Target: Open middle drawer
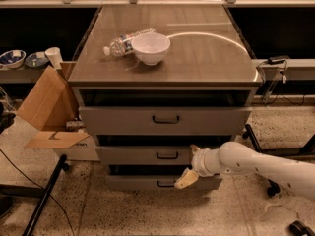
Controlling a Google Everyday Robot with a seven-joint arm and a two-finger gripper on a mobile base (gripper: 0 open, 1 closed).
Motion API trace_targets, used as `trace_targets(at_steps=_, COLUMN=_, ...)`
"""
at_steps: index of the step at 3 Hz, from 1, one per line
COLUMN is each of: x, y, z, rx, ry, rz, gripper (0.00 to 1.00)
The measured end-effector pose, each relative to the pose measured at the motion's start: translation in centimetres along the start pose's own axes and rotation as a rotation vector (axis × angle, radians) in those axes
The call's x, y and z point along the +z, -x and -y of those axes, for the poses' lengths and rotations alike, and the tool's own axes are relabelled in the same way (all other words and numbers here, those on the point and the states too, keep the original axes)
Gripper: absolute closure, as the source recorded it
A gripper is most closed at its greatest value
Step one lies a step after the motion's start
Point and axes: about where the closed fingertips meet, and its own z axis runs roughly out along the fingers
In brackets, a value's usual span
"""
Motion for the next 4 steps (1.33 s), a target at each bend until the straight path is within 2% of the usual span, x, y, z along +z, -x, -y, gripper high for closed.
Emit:
trace_targets(at_steps=1, x=-0.9, y=0.7, z=0.6, rx=0.004, ry=-0.073, rz=0.039, gripper=0.0)
trace_targets(at_steps=2, x=-1.5, y=1.5, z=1.1, rx=-0.003, ry=-0.111, rz=0.062, gripper=0.0)
trace_targets(at_steps=4, x=0.0, y=2.7, z=2.9, rx=-0.004, ry=-0.113, rz=0.084, gripper=0.0)
